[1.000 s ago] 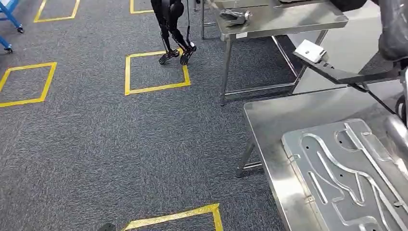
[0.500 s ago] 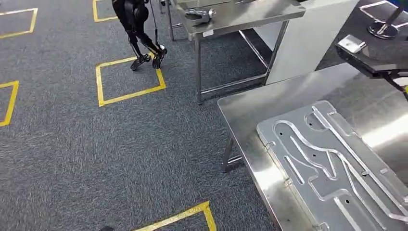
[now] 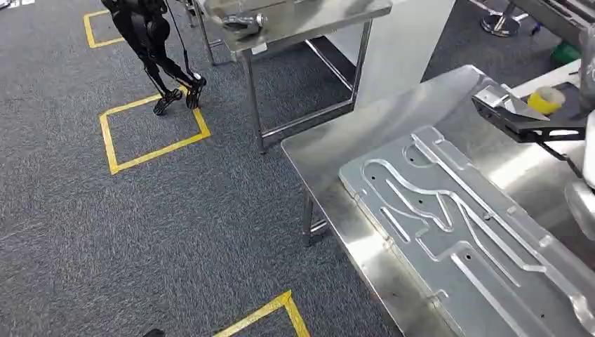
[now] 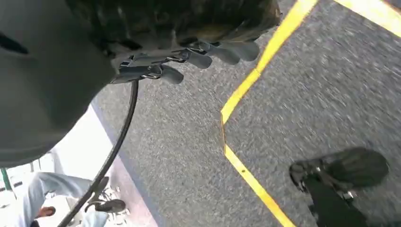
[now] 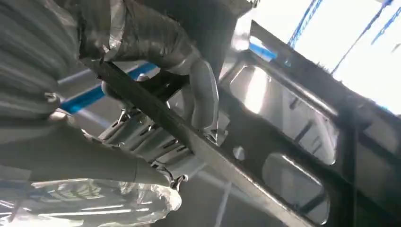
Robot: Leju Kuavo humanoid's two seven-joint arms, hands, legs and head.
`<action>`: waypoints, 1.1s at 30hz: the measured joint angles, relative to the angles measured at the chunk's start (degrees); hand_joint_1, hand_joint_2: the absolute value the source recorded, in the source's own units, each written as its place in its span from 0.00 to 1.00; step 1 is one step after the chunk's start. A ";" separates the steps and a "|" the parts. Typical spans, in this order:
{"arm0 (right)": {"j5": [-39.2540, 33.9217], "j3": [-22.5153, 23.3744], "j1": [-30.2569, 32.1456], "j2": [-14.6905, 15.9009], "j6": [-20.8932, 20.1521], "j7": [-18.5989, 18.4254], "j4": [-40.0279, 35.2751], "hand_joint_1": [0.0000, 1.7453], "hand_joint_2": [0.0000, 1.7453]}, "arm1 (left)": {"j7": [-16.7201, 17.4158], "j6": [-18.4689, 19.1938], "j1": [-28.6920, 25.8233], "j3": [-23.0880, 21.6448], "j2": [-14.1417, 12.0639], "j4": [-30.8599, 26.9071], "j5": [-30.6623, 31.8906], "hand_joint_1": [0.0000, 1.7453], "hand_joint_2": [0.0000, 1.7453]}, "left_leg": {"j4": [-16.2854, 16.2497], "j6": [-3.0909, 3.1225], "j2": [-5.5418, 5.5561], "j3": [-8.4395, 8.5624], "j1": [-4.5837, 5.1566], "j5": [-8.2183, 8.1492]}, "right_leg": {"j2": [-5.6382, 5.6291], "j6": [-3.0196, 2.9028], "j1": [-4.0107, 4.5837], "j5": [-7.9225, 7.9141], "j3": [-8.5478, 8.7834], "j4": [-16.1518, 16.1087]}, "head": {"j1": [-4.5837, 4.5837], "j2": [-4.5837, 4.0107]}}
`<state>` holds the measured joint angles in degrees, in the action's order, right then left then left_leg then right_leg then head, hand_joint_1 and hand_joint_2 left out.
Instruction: Take the parts from the cabinet and place them on the table.
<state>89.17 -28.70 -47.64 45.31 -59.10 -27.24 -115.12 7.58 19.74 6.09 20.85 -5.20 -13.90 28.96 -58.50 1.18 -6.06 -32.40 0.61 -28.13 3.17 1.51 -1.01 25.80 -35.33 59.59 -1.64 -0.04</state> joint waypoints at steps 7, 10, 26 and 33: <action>-5.42 -1.79 2.22 -4.41 -0.17 -2.93 -0.48 0.98 1.00 | 0.68 -1.07 -0.03 -0.15 0.39 0.00 -0.85 0.00 0.00 | -17.44 -1.07 5.44 -8.26 -0.63 -8.43 | -4.31 -1.90 0.15 -0.91 -0.73 -0.21 | 0.09 0.00; -8.24 -2.27 4.00 -5.62 3.85 -3.15 0.74 0.98 1.00 | 1.05 -1.35 -0.05 -0.31 0.68 0.02 -1.53 0.00 0.00 | -11.31 0.06 5.91 -6.04 -0.48 -3.10 | -6.54 -2.07 0.55 -1.13 -0.84 -0.21 | 0.11 0.00; -17.00 -10.40 9.46 -13.24 13.07 -2.34 8.41 0.98 1.00 | 1.70 -1.05 0.42 -0.37 0.76 0.02 -3.89 0.00 0.00 | 0.74 1.28 2.32 -1.15 -0.82 1.76 | -1.95 1.73 -0.80 0.11 -1.87 4.14 | -0.31 0.00; -18.29 -11.71 9.95 -14.95 13.81 -2.51 10.84 0.98 1.00 | 1.90 -1.07 0.79 -0.37 0.52 0.02 -4.04 0.00 0.00 | -0.84 -0.98 0.79 -1.43 -0.72 0.19 | -2.02 -0.99 -0.33 -0.75 0.17 -0.90 | -0.22 0.00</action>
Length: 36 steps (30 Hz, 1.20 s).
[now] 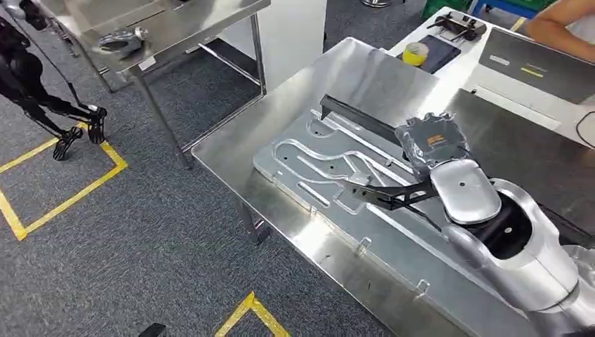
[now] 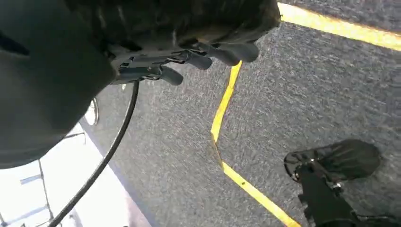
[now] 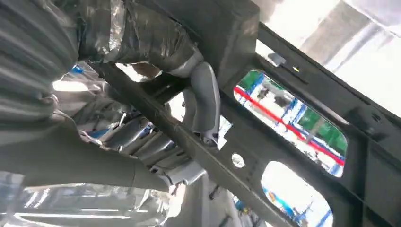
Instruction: Take the parts from the cabinet and place them on the table.
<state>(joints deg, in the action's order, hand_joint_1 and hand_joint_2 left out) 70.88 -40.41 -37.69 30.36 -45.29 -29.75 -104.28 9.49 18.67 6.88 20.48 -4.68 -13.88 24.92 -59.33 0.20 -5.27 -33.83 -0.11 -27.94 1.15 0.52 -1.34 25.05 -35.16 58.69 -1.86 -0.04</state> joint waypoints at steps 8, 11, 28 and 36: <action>-3.19 -1.11 1.23 -1.35 1.93 -1.44 4.57 0.98 1.00 | -0.04 1.73 -0.38 0.00 -0.13 0.02 -2.27 0.00 0.00 | -6.85 -0.14 4.84 -2.80 -0.17 -1.29 | -4.68 -0.79 -0.02 -0.54 -0.97 0.57 | 0.26 0.00; -3.67 -1.11 1.28 -1.35 2.84 -1.86 6.14 0.98 1.00 | -0.24 2.08 -0.06 0.00 -0.13 0.00 -2.69 0.00 0.00 | -0.25 0.21 6.62 0.27 -0.27 -0.10 | -6.02 0.08 0.21 -0.65 -1.47 1.01 | 0.11 0.00; -4.15 -1.14 2.63 -1.37 3.30 -1.99 10.71 0.98 1.00 | -0.31 2.08 -0.02 -0.02 -0.13 0.02 -2.80 0.00 0.00 | 0.04 2.01 4.31 -0.98 0.71 1.12 | -0.44 0.34 1.20 0.41 0.50 -0.35 | -0.29 0.00; -4.13 -1.14 2.96 -1.44 3.28 -2.67 11.93 0.98 1.00 | -0.31 2.08 -0.16 -0.02 -0.15 0.02 -3.04 0.00 0.00 | -7.25 1.37 4.14 -4.69 0.61 -2.10 | -0.81 -0.21 1.33 3.92 -3.87 7.92 | -0.20 0.00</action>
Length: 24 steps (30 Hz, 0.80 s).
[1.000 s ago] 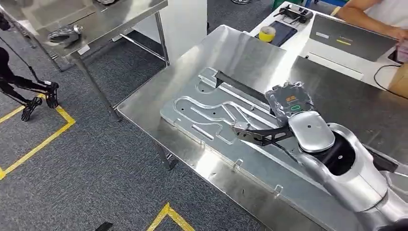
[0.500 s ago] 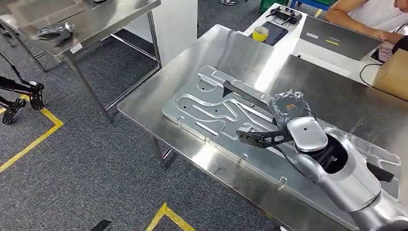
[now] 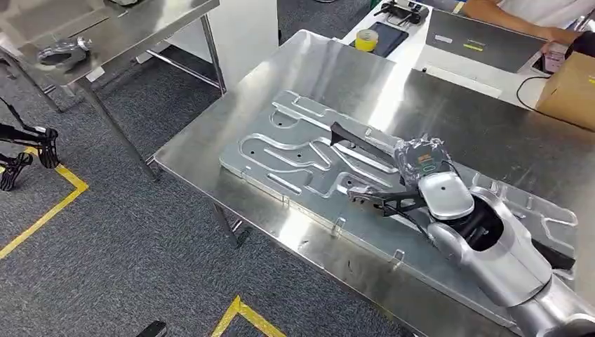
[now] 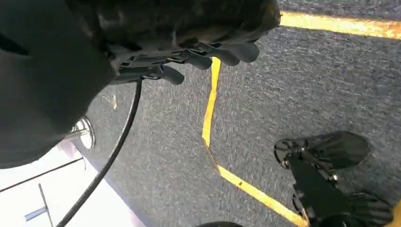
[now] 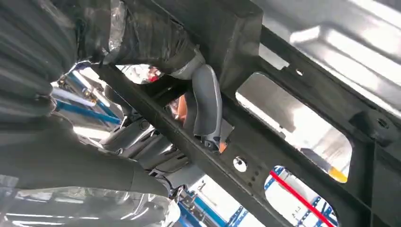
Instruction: Take the parts from the cabinet and place them on the table.
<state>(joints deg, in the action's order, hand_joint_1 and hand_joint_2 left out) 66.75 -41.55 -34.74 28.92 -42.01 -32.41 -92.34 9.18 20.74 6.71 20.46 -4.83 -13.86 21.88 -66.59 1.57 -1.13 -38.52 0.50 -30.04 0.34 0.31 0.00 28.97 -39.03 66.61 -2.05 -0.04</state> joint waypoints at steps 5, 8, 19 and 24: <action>0.04 0.00 0.06 -0.07 0.72 -0.50 0.35 0.00 0.00 | -0.09 0.07 -0.04 0.00 -0.04 0.00 -0.50 0.00 1.00 | -1.78 -0.18 0.00 -0.82 -0.01 -0.87 | 0.03 -0.16 0.02 1.06 -0.88 2.09 | -0.02 0.00; 0.72 0.00 0.26 -0.07 2.34 -0.13 0.92 0.00 0.00 | -0.15 1.03 -0.11 0.00 -0.04 0.00 -0.76 0.00 1.00 | -1.60 -0.24 -0.01 -0.67 -0.04 -0.83 | 0.02 -0.17 0.03 1.06 -0.72 1.97 | -0.07 0.00; 5.10 -0.07 -0.03 -3.98 8.53 0.42 5.58 0.00 0.00 | 0.11 2.23 -0.52 -0.17 -1.01 0.20 -2.58 0.00 0.00 | -0.69 -0.18 -0.03 0.04 -0.12 -0.71 | 0.05 -0.12 -0.01 0.89 0.16 0.89 | -0.04 0.00; 6.93 -0.13 -1.11 -5.90 11.82 0.57 6.66 0.00 0.00 | 0.74 0.85 -0.70 -0.20 -1.38 0.24 -1.27 0.00 0.00 | 0.59 -0.13 -0.04 1.11 -0.12 -0.40 | 0.09 -0.06 -0.02 0.58 1.23 -0.53 | -0.04 0.00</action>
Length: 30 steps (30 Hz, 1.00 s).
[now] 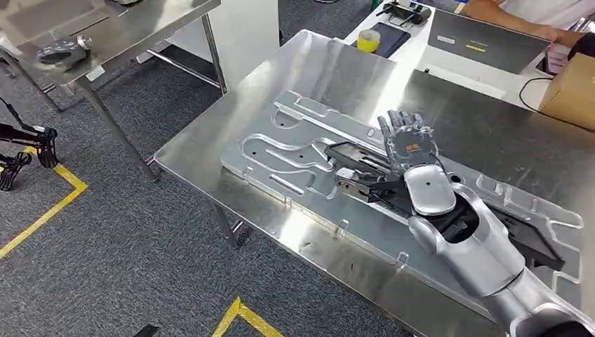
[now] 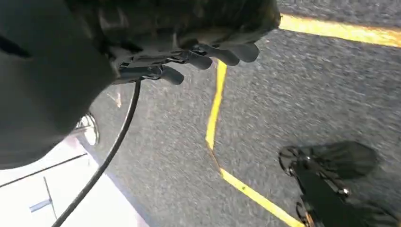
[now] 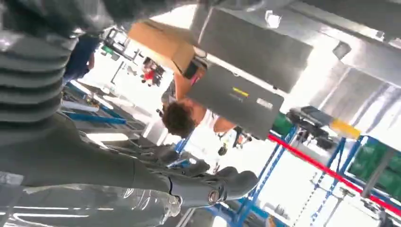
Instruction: Take the parts from the cabinet and place them on the table.
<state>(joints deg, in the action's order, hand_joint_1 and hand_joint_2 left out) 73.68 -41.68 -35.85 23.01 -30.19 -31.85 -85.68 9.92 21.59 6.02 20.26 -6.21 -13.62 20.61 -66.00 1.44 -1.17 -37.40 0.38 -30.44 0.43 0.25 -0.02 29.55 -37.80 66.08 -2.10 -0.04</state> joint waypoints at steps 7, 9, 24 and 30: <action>-0.65 1.66 1.85 0.00 1.45 0.05 -5.10 0.00 0.00 | -0.15 -2.21 -0.43 -0.17 0.50 0.33 0.24 0.00 0.00 | 1.61 0.00 -0.09 1.70 0.00 0.08 | -0.11 -0.04 -0.01 -0.14 1.71 -1.68 | 0.00 0.00; 0.42 2.14 1.78 -0.15 4.62 0.83 -7.68 0.00 0.00 | -0.35 -2.34 -0.61 -0.17 0.74 0.42 0.15 0.00 0.00 | 2.00 0.00 -0.09 2.08 -0.01 0.09 | -0.10 -0.04 0.00 -0.14 2.11 -2.07 | 0.00 0.00; 4.24 2.82 1.51 -0.79 7.59 6.16 -23.12 0.00 0.00 | -0.37 -2.93 -0.78 -1.16 1.51 0.57 -0.33 0.00 0.00 | 3.12 0.00 -0.12 3.10 -0.01 0.17 | -0.09 0.00 -0.02 -0.19 3.11 -3.15 | 0.00 0.00; 4.42 2.73 1.63 -0.81 8.26 7.06 -24.81 0.00 1.00 | -0.37 -2.99 -0.77 -1.20 1.53 0.57 -0.35 0.00 0.00 | 3.54 0.68 -0.07 3.08 0.39 0.39 | -0.05 0.77 -0.29 -0.79 3.40 -4.24 | 0.07 0.00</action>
<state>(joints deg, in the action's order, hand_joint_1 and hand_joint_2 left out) 78.10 -38.95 -34.22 22.21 -21.92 -24.79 -110.49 9.55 18.60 5.25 19.06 -4.68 -13.05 20.26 -62.45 2.12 -1.24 -34.32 0.76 -30.05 0.37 1.02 -0.31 28.76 -34.40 61.84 -2.03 -0.04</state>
